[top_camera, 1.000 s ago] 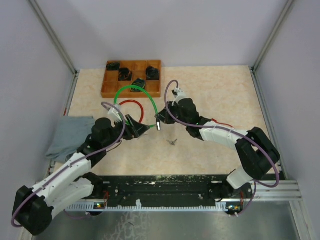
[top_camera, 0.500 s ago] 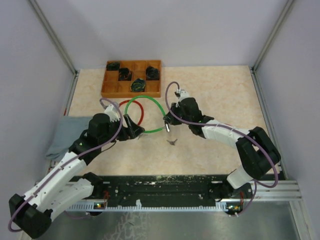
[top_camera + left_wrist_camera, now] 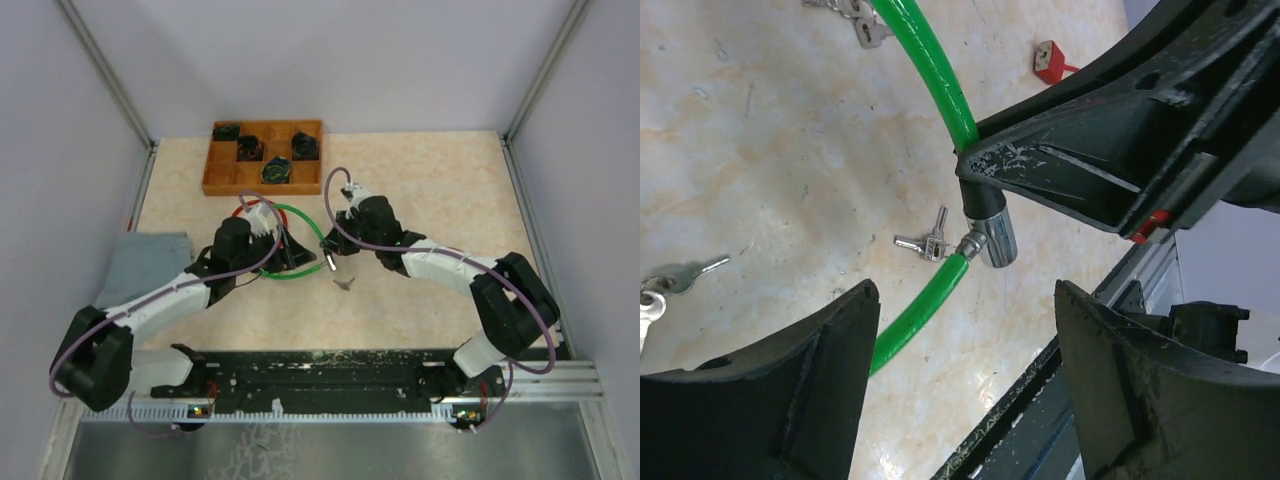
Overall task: Unlock with the key
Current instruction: Pick up the lock from the center of the board.
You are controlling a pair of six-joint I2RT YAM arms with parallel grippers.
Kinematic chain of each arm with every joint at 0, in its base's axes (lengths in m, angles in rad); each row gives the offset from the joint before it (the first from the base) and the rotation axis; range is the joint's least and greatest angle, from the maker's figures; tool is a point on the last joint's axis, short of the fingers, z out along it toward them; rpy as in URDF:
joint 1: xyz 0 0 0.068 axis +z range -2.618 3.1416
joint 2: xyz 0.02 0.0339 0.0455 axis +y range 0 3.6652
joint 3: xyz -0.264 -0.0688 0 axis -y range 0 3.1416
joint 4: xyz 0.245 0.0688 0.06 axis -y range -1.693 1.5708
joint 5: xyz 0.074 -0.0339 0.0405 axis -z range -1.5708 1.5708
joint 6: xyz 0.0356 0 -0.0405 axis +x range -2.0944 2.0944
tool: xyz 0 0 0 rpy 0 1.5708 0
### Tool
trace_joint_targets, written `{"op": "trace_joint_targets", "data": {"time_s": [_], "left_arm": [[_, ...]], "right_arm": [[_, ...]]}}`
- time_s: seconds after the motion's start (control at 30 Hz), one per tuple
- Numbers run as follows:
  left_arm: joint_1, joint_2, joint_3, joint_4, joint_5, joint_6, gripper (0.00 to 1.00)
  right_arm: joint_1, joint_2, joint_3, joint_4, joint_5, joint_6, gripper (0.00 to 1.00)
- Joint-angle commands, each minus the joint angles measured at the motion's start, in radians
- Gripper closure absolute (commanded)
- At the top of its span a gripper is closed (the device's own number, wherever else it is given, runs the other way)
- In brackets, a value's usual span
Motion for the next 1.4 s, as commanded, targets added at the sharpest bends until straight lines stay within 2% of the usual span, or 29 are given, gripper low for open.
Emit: {"op": "trace_joint_targets", "data": {"time_s": [0.0, 0.13, 0.33, 0.47, 0.7, 0.87, 0.93, 1.1, 1.37], "left_arm": [[-0.002, 0.100, -0.028, 0.251, 0.122, -0.051, 0.27], [-0.002, 0.166, -0.050, 0.395, 0.173, -0.095, 0.31], [-0.003, 0.206, -0.069, 0.465, 0.153, -0.121, 0.33], [-0.002, 0.206, -0.094, 0.490, 0.101, -0.147, 0.39], [-0.002, 0.190, -0.129, 0.507, 0.029, -0.173, 0.62], [-0.002, 0.162, -0.141, 0.502, 0.000, -0.169, 0.88], [-0.002, 0.147, -0.139, 0.469, -0.016, -0.163, 0.99], [0.002, 0.111, -0.117, 0.351, -0.086, -0.152, 1.00], [0.058, 0.066, -0.061, 0.145, -0.151, -0.132, 1.00]], "right_arm": [[0.021, 0.008, 0.091, 0.111, -0.072, 0.009, 1.00], [0.032, 0.020, 0.110, 0.115, -0.091, 0.018, 1.00], [0.051, 0.025, 0.127, 0.124, -0.114, 0.039, 1.00], [0.065, 0.029, 0.130, 0.136, -0.121, 0.055, 1.00], [0.083, 0.029, 0.124, 0.140, -0.135, 0.062, 1.00], [0.085, 0.022, 0.125, 0.128, -0.138, 0.053, 1.00], [0.085, 0.010, 0.130, 0.111, -0.126, 0.043, 0.92], [0.085, -0.040, 0.139, 0.046, -0.090, 0.003, 0.68], [0.084, -0.103, 0.141, -0.251, 0.067, -0.193, 0.60]]}}
